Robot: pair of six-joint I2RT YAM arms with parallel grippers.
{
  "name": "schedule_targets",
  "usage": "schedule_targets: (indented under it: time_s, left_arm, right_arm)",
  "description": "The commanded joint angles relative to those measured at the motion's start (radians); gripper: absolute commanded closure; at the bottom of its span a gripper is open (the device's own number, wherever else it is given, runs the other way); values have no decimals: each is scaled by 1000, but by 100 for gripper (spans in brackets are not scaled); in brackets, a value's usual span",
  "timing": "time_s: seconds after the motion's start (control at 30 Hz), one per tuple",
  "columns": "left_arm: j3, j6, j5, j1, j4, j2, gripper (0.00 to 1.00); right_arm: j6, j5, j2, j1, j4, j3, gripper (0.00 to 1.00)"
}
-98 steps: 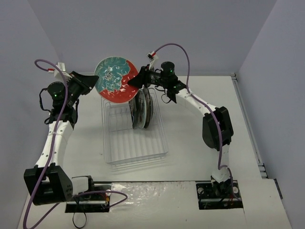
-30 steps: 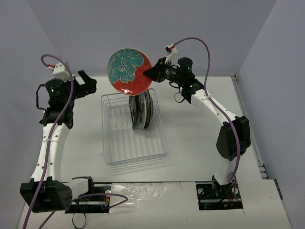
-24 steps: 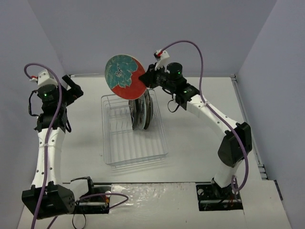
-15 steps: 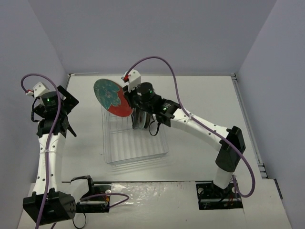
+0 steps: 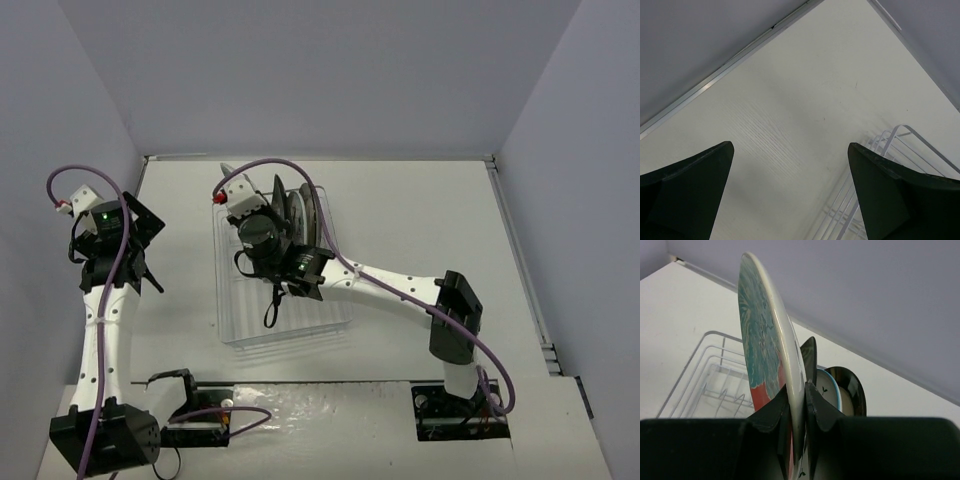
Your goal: Load the plates into the dish rack
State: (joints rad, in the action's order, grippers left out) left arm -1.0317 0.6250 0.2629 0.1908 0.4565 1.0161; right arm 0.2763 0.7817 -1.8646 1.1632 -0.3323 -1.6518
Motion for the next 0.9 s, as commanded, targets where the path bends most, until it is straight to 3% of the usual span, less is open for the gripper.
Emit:
schedule_targets:
  time_s: [0.0, 0.5, 0.87]
  left_arm:
    - [-12, 5, -4, 11, -24, -19, 3]
    - [9, -10, -17, 28, -29, -26, 3]
    - [30, -10, -45, 40, -48, -14, 3]
  right_arm:
    - [42, 250, 5, 34, -336, -96, 100]
    - [35, 399, -87, 62, -415, -96, 100]
    - [-2, 393, -152, 62, -397, -114, 100]
